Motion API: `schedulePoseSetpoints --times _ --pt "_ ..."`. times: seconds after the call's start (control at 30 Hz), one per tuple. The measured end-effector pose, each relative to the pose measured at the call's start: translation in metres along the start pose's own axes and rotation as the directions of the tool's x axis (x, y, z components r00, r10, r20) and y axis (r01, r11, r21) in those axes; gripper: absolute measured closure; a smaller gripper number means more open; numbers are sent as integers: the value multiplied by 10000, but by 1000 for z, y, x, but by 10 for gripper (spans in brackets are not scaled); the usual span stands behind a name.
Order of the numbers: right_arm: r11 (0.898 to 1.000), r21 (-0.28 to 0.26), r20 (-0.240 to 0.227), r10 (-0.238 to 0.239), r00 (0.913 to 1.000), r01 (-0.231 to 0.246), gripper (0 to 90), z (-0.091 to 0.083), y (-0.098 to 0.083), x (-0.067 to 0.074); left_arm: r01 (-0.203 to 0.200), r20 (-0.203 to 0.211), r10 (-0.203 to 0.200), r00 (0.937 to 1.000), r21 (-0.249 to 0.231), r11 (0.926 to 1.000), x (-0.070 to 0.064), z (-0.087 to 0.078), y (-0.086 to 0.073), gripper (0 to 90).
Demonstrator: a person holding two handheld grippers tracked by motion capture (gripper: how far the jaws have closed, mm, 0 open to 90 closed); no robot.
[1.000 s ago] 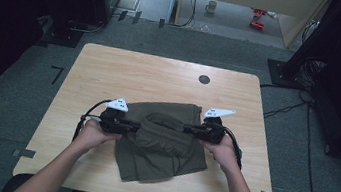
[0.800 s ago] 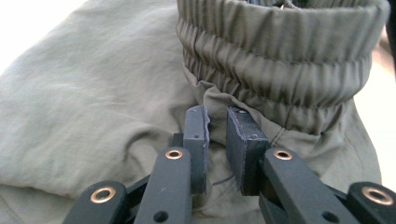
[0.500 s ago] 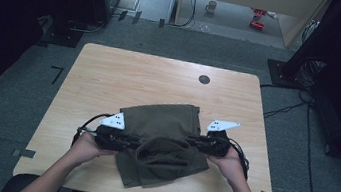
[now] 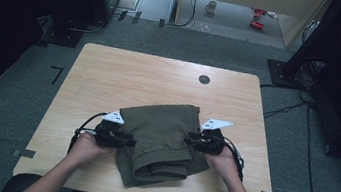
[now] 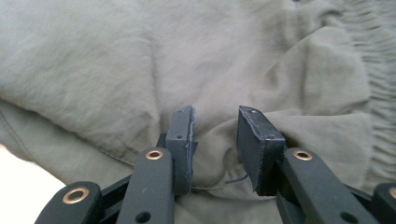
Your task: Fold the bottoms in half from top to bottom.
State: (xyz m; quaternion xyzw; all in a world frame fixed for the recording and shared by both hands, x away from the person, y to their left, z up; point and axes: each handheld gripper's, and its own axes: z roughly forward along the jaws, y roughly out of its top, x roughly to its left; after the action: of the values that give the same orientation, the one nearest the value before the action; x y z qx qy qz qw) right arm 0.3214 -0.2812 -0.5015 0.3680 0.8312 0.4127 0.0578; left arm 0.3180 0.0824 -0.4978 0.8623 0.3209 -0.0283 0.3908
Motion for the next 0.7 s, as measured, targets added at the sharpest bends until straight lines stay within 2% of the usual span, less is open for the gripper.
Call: schedulePoseSetpoints --times 0.17,0.4,0.5,0.57,0.7 --pt "9996 261 202 -80 9998 75 655 10 -2 -3 213 -126 -214 9997 -38 9998 13 10 5 678" --pt "10000 -43 526 -40 9986 42 653 15 -1 -8 302 -583 -313 9978 -201 9993 28 16 19 683" --pt "9997 -227 870 -14 9962 34 651 20 3 -10 301 -719 -315 9969 -216 9993 39 19 27 690" --pt "9996 -264 937 -25 9956 49 651 22 4 -11 278 -806 -297 9963 -245 9993 48 21 33 694" --pt "9996 -274 1281 133 9917 -99 650 30 15 -17 306 -921 -336 9952 -336 9990 64 26 44 697"
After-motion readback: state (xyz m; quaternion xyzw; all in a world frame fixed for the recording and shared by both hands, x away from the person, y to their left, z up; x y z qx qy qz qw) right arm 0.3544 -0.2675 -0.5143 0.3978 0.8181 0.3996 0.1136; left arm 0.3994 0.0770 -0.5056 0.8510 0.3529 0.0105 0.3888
